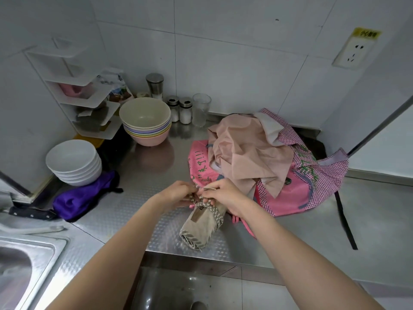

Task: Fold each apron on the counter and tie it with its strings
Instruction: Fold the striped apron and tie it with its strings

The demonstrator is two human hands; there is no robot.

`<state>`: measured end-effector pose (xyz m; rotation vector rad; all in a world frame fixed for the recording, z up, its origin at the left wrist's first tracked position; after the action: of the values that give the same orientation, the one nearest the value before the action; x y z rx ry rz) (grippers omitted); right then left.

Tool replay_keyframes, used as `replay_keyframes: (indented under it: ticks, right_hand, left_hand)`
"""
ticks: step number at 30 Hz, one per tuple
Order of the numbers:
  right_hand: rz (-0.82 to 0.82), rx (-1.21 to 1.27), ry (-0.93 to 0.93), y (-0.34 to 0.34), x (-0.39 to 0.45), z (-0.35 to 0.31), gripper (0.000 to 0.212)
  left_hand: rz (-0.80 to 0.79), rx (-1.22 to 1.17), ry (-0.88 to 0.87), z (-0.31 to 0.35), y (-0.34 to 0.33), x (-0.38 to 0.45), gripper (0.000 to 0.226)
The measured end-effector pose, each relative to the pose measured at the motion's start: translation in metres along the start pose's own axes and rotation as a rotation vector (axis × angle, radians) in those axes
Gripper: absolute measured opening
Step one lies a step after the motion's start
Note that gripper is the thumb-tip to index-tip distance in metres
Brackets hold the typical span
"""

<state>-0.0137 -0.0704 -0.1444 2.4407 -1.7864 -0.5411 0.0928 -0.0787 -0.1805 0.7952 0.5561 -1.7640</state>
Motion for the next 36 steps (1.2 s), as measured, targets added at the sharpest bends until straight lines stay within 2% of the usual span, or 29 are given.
replay_keyframes:
  ticks: [4, 7, 10, 13, 15, 18, 21, 26, 29, 32, 34, 36]
  right_hand:
    - [0.096, -0.580, 0.131, 0.006, 0.010, -0.017, 0.016]
    - [0.200, -0.704, 0.202, 0.005, 0.010, -0.022, 0.018]
    - [0.204, -0.841, 0.360, -0.005, 0.009, -0.030, 0.013]
    - [0.249, -1.027, 0.599, -0.015, 0.001, -0.042, 0.031]
    - [0.228, -1.101, 0.649, -0.017, -0.003, -0.044, 0.039]
    - [0.187, -1.154, 0.735, -0.021, -0.009, -0.048, 0.035]
    - [0.159, -1.210, 0.831, -0.026, -0.014, -0.052, 0.014]
    - [0.123, -1.304, 0.815, -0.031, -0.016, -0.053, 0.028]
    - [0.025, -1.219, 0.799, -0.034, -0.010, -0.041, 0.026]
    - [-0.140, -1.119, 0.756, -0.039, -0.010, -0.029, 0.006]
    - [-0.215, -1.037, 0.722, -0.039, -0.020, -0.024, 0.009]
    - [-0.208, -0.942, 0.677, -0.033, -0.028, -0.025, 0.010]
  left_hand:
    - [0.017, -0.156, 0.039, 0.000, 0.001, -0.005, 0.016]
    - [0.090, -0.196, 0.069, -0.001, 0.003, -0.003, 0.024]
    - [0.171, -0.108, 0.119, -0.003, 0.008, 0.001, 0.022]
    - [0.098, -0.061, 0.185, -0.003, 0.002, 0.002, 0.020]
    - [0.036, -0.047, 0.208, -0.001, 0.000, 0.000, 0.018]
    - [-0.013, 0.049, 0.234, 0.001, -0.001, -0.002, 0.015]
    - [0.009, 0.133, 0.233, 0.006, 0.002, -0.003, 0.014]
    - [0.136, 0.402, 0.162, 0.022, 0.000, -0.008, 0.025]
    - [0.225, 0.544, 0.078, 0.031, -0.001, -0.004, 0.024]
    - [0.392, 0.670, 0.001, 0.035, 0.004, -0.004, 0.026]
    - [0.491, 0.639, -0.002, 0.031, 0.016, -0.002, 0.030]
    - [0.535, 0.569, -0.004, 0.027, 0.024, 0.001, 0.030]
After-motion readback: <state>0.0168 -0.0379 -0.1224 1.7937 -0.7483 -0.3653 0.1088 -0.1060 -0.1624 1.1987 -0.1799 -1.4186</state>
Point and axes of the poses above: each hand's wrist, its own x-axis towards the middle knuckle, its own y-axis out of the back of the hand, z = x × y, the point moved 9 cm from there along x, towards the middle knuckle, and after that the axes turned 14 degrees about y, right-handed, at the moved point
